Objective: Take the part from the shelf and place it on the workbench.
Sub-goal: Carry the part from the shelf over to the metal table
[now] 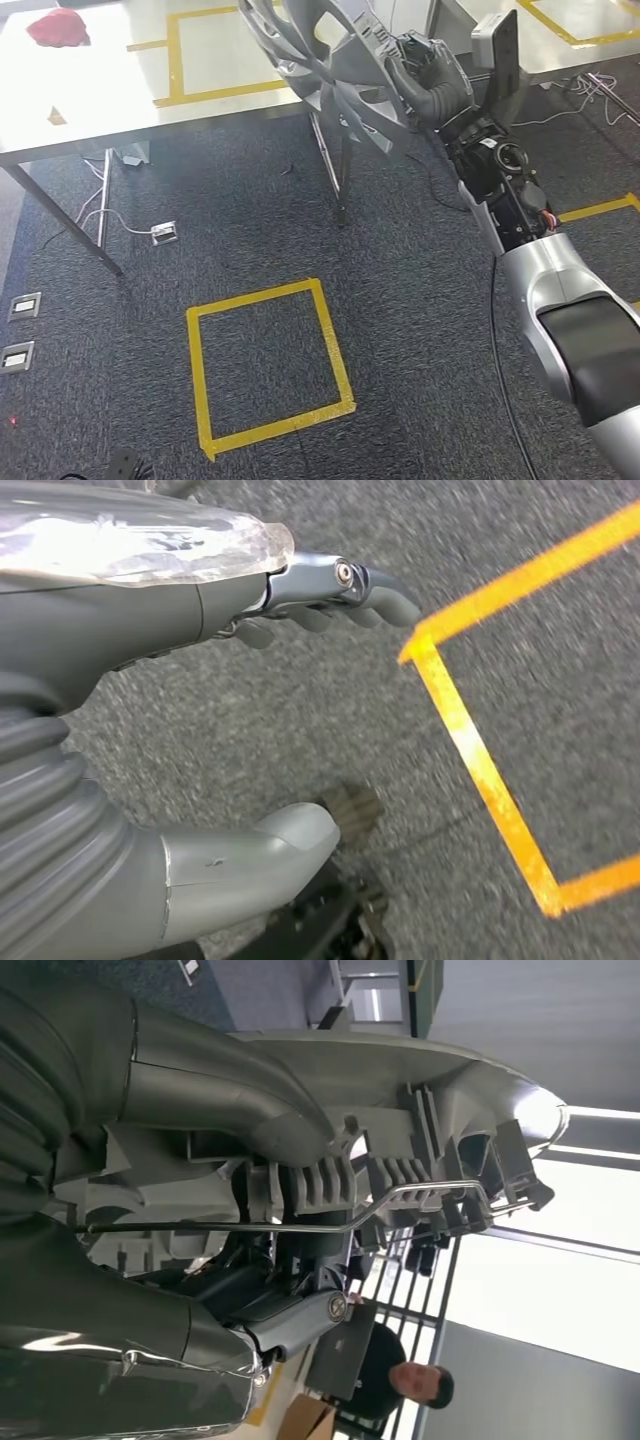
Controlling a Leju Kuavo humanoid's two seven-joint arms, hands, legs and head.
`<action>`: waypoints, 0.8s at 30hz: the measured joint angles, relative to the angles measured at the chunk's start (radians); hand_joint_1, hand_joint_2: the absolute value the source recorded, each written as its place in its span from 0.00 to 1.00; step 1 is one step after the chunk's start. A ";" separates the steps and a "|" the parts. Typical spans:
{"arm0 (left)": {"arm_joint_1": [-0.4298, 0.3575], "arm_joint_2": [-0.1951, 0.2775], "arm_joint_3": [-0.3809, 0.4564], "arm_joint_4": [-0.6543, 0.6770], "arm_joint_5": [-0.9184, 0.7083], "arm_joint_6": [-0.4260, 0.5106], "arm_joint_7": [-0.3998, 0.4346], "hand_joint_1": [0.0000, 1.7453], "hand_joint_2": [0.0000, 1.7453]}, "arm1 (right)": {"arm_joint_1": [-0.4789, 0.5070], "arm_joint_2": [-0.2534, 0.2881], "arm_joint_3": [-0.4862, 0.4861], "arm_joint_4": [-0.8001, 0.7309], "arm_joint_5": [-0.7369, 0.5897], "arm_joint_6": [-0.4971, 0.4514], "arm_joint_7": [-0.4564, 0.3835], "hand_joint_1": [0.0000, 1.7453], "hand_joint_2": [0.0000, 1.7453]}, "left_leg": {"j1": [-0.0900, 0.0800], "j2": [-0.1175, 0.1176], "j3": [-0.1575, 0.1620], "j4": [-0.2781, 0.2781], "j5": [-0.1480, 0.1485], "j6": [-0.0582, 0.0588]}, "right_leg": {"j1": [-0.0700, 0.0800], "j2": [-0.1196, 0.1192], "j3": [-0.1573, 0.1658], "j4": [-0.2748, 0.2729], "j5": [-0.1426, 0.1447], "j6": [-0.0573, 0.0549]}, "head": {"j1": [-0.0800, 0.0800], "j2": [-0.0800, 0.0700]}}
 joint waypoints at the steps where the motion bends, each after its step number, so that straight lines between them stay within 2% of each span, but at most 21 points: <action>1: -0.001 0.001 0.000 0.000 0.000 0.000 0.000 0.00 1.00 | -0.001 0.000 0.000 0.000 0.000 -0.001 -0.001 1.00 1.00 | 0.001 0.001 0.009 -0.014 -0.003 0.001 | -0.001 -0.001 0.006 -0.003 0.000 0.005 | 0.001 0.000; 3: -0.002 0.000 0.000 0.000 0.000 0.000 0.000 0.00 1.00 | -0.005 0.000 0.000 0.000 0.001 -0.002 -0.001 1.00 1.00 | 0.005 0.001 0.035 -0.037 -0.006 0.004 | -0.001 -0.006 0.003 0.019 -0.016 0.013 | 0.001 0.000; 4: -0.003 0.000 0.000 0.000 -0.001 0.000 0.000 0.00 1.00 | -0.008 0.000 -0.001 0.000 0.002 -0.002 -0.002 1.00 1.00 | 0.007 -0.001 0.047 -0.045 -0.007 0.006 | -0.001 -0.008 -0.014 0.057 -0.036 0.016 | 0.003 0.000; 6: -0.004 -0.002 0.000 0.000 -0.003 -0.002 0.000 0.00 1.00 | -0.009 0.000 0.000 0.000 0.003 0.000 -0.004 1.00 1.00 | 0.009 -0.003 0.061 -0.049 -0.014 0.009 | -0.002 -0.009 -0.083 0.187 -0.087 0.022 | 0.008 0.000; 7: -0.003 -0.003 0.000 0.000 -0.005 -0.003 0.000 0.00 1.00 | -0.007 0.000 0.000 0.001 0.003 0.001 -0.005 1.00 1.00 | 0.009 -0.005 0.066 -0.049 -0.020 0.009 | -0.003 -0.009 -0.121 0.245 -0.103 0.025 | 0.010 0.000; 8: -0.001 -0.004 0.000 0.000 -0.007 -0.003 0.000 0.00 1.00 | -0.004 0.000 0.000 0.001 0.003 0.001 -0.006 1.00 1.00 | 0.010 -0.006 0.073 -0.047 -0.027 0.007 | -0.004 -0.010 -0.148 0.275 -0.101 0.029 | 0.012 0.000; 9: 0.001 -0.005 0.000 0.000 -0.008 -0.004 0.001 0.00 1.00 | -0.002 0.000 0.000 0.001 0.003 0.002 -0.006 1.00 1.00 | 0.011 -0.008 0.082 -0.045 -0.035 0.005 | -0.006 -0.010 -0.157 0.264 -0.076 0.032 | 0.013 0.000; 11: 0.002 -0.007 0.000 0.000 -0.010 -0.004 0.001 0.00 1.00 | -0.002 0.000 0.000 0.002 0.003 0.003 -0.006 1.00 1.00 | 0.015 -0.011 0.101 -0.039 -0.053 -0.003 | -0.012 -0.012 -0.132 0.150 0.023 0.039 | 0.017 0.000; 12: 0.002 -0.007 0.000 0.000 -0.010 -0.004 0.001 0.00 1.00 | -0.001 0.000 0.000 0.002 0.003 0.003 -0.006 1.00 1.00 | 0.016 -0.013 0.109 -0.035 -0.061 -0.008 | -0.012 -0.013 -0.115 0.088 0.061 0.042 | 0.017 0.000; 13: 0.002 -0.007 0.000 0.000 -0.010 -0.005 0.002 0.00 1.00 | -0.001 0.000 0.000 0.003 0.003 0.003 -0.006 1.00 1.00 | 0.016 -0.014 0.110 -0.028 -0.069 -0.013 | -0.011 -0.013 -0.097 0.036 0.079 0.039 | 0.019 0.000; 14: 0.001 -0.007 0.000 0.000 -0.010 -0.005 0.002 0.00 1.00 | 0.000 0.000 0.000 0.004 0.003 0.003 -0.006 1.00 1.00 | 0.017 -0.014 0.107 -0.021 -0.075 -0.019 | -0.008 -0.013 -0.089 0.012 0.082 0.032 | 0.019 0.000; 15: 0.001 -0.006 0.000 0.000 -0.010 -0.005 0.003 0.00 1.00 | 0.001 0.000 0.000 0.005 0.003 0.002 -0.006 1.00 1.00 | 0.016 -0.014 0.105 -0.015 -0.081 -0.025 | -0.005 -0.013 -0.086 0.004 0.072 0.022 | 0.019 0.000; 17: 0.000 -0.005 0.000 0.000 -0.009 -0.005 0.003 0.00 1.00 | 0.000 0.000 0.000 0.005 0.003 0.003 -0.006 1.00 1.00 | 0.014 -0.012 0.102 -0.004 -0.091 -0.036 | -0.008 -0.012 -0.078 0.004 0.068 0.005 | 0.017 0.000; 18: -0.002 -0.005 0.000 0.000 -0.009 -0.005 0.003 0.00 1.00 | -0.002 0.000 0.000 0.004 0.003 0.003 -0.006 1.00 1.00 | 0.014 -0.010 0.093 0.018 -0.096 -0.042 | -0.011 -0.012 -0.072 0.002 0.064 0.001 | 0.013 0.000; 19: -0.005 -0.005 0.000 0.000 -0.008 -0.005 0.003 0.00 1.00 | -0.002 0.000 0.000 0.004 0.003 0.003 -0.006 1.00 1.00 | 0.016 -0.008 0.070 0.060 -0.106 -0.048 | -0.014 -0.011 -0.063 -0.002 0.062 -0.003 | 0.009 0.000; 22: -0.005 -0.006 0.000 0.000 -0.008 -0.005 0.003 0.00 1.00 | 0.000 0.000 0.000 0.006 0.003 0.003 -0.007 1.00 1.00 | 0.024 -0.002 -0.058 0.257 -0.161 -0.067 | -0.014 -0.010 -0.044 -0.007 0.048 -0.013 | 0.000 0.000; 23: -0.003 -0.007 0.000 0.000 -0.008 -0.005 0.003 0.00 1.00 | 0.002 0.000 0.000 0.006 0.003 0.003 -0.007 1.00 1.00 | 0.025 -0.002 -0.091 0.294 -0.170 -0.069 | -0.014 -0.009 -0.037 -0.007 0.041 -0.014 | 0.000 0.000; 24: -0.001 -0.007 0.000 0.000 -0.009 -0.005 0.003 0.00 1.00 | 0.003 0.000 0.000 0.006 0.003 0.003 -0.007 1.00 1.00 | 0.025 -0.002 -0.109 0.293 -0.158 -0.066 | -0.013 -0.007 -0.029 -0.007 0.034 -0.014 | -0.001 0.000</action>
